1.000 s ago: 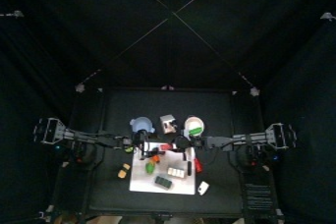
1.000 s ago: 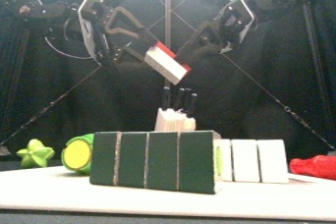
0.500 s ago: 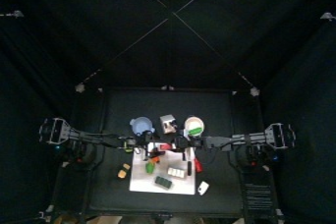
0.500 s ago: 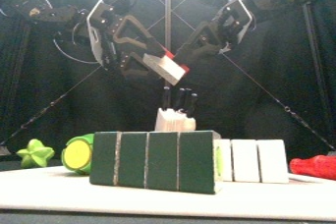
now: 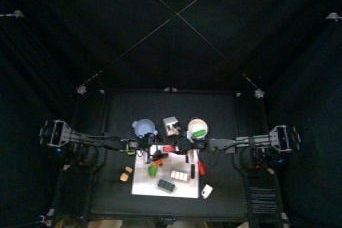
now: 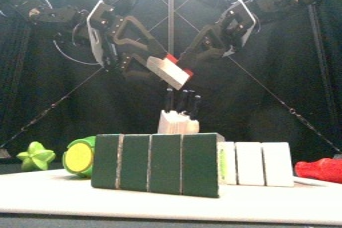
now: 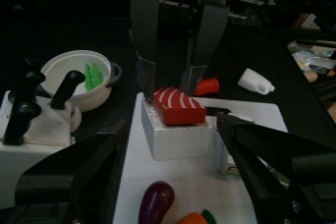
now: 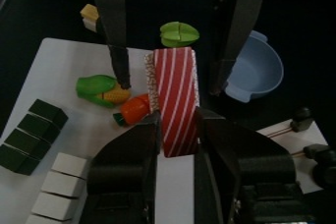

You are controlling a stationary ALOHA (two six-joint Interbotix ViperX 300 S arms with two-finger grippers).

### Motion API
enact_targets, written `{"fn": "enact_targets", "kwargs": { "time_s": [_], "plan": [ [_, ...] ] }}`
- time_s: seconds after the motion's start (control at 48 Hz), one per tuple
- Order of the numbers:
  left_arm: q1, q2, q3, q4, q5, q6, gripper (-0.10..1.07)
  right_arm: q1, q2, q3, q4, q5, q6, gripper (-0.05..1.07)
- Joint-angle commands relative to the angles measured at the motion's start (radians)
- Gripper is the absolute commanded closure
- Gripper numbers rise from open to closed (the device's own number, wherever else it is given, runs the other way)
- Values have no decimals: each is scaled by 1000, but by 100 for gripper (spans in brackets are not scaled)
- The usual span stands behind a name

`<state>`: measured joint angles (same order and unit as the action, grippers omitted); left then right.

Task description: Grab salmon sushi

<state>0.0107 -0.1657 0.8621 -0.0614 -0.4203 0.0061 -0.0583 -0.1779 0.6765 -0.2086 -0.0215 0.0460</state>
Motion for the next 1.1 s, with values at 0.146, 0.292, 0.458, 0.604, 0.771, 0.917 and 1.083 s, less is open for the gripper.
{"fn": "enact_targets", "kwargs": {
  "time_s": [0.146, 0.292, 0.458, 0.604, 0.771, 0.917, 1.083],
  "plan": [
    [3, -64, 34, 2, -14, 2, -5, -9, -31, 14, 2, 11, 0, 61],
    [3, -66, 37, 3, -14, 2, -5, -9, -44, 26, 2, 11, 0, 61],
    [3, -60, 37, 2, -14, 0, -5, -12, -46, 32, 3, 12, 0, 61],
    [2, -58, 37, 2, -14, 2, -5, -11, -46, 32, 2, 11, 2, 61],
    [3, -57, 34, 3, -14, 2, -5, -6, -44, 25, 3, 11, 5, 61],
    [2, -57, 31, 2, -14, 0, -5, -2, -46, 18, 3, 11, 5, 61],
    [-5, -58, 28, 3, -8, 0, -5, -2, -44, 20, 3, 11, 2, 61]
  ]
}}
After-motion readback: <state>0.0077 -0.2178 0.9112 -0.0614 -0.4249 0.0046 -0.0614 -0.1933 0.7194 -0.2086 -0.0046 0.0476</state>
